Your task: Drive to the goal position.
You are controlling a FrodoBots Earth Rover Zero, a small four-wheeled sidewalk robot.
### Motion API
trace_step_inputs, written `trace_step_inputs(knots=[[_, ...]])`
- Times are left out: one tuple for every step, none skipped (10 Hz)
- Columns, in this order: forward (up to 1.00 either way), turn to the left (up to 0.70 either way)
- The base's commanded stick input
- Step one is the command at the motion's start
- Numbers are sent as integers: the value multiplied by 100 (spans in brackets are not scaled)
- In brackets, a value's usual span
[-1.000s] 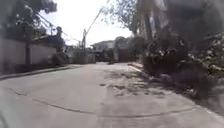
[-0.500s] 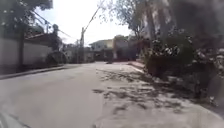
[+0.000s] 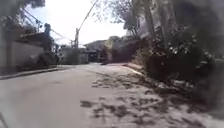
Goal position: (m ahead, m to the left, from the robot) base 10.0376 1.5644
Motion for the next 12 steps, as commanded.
trace_step_inputs(knots=[[100, -5], [100, -2], [100, -1], [100, -1], [100, 0], [100, 0], [100, 0], [100, 0], [100, 2], [100, 5], [100, 23], [100, 24]])
